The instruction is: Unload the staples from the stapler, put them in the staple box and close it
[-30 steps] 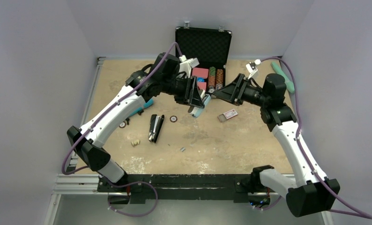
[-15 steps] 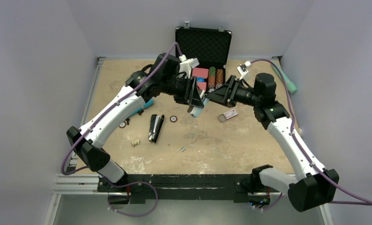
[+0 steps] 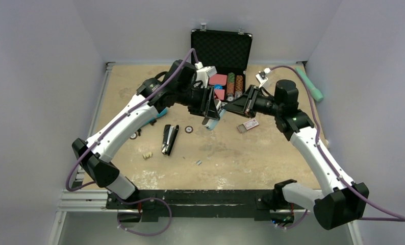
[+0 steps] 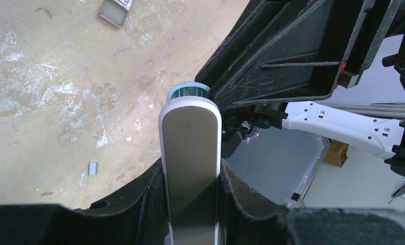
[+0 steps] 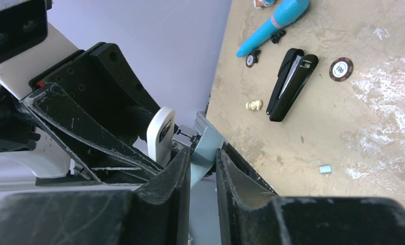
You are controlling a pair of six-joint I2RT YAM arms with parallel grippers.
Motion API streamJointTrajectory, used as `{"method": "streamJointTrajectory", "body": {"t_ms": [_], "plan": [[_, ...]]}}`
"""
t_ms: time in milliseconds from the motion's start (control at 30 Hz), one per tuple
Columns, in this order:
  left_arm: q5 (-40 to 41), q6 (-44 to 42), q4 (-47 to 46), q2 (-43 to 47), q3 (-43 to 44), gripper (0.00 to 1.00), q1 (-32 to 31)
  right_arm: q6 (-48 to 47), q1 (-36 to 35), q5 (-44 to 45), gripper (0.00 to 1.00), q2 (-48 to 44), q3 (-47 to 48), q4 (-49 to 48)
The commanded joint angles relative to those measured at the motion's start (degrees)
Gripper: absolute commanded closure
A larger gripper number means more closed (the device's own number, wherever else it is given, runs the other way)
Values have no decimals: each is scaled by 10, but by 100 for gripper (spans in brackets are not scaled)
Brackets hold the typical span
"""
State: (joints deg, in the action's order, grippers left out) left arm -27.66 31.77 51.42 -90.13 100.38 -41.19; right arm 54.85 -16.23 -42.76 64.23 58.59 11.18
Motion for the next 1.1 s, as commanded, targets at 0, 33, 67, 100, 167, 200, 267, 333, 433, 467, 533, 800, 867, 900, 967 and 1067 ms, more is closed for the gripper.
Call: {"method": "streamJointTrajectory", "body": {"t_ms": [0, 33, 67, 100, 167, 200, 267, 333, 433, 467, 533, 800, 867, 900, 967, 1067], "plan": [[-9, -16, -21, 25, 23, 100, -1, -19, 2, 30, 84, 1, -11, 44], [-8, -17, -19, 24, 26, 100, -1, -19, 2, 31, 86, 2, -18, 46], [-7, -17, -19, 23, 28, 100, -1, -19, 1, 32, 88, 3, -24, 50], [-5, -18, -20, 23, 29, 100, -1, -21, 1, 33, 90, 4, -30, 54], [-2, -18, -21, 22, 33, 100, -1, -23, -1, 34, 92, 7, -43, 59], [-1, -20, -19, 20, 36, 100, -1, -24, -2, 35, 93, 9, -48, 63], [0, -23, -13, 16, 42, 100, -1, -28, -5, 39, 94, 13, -54, 70], [1, -27, -10, 14, 45, 100, -1, -35, -11, 48, 95, 23, -55, 82], [3, -36, -5, 15, 46, 100, -1, -41, -30, 64, 95, 40, -54, 94], [4, -41, -1, 15, 48, 100, -2, -41, -38, 67, 95, 48, -55, 93], [7, -48, 3, 14, 48, 100, -2, -37, -53, 71, 95, 61, -58, 86], [26, -60, 17, 6, 68, 100, -3, -46, -100, 65, 100, 138, -36, 79], [41, -73, 38, -7, 97, 100, -3, -47, -109, 61, 100, 154, -41, 75], [51, -79, 51, -16, 113, 100, -3, -49, -112, 58, 100, 163, -44, 73], [72, -90, 73, -32, 147, 100, -3, -51, -119, 52, 100, 180, -48, 69], [91, -98, 90, -54, 188, 100, -3, -45, -131, 40, 100, 199, -54, 51]]}}
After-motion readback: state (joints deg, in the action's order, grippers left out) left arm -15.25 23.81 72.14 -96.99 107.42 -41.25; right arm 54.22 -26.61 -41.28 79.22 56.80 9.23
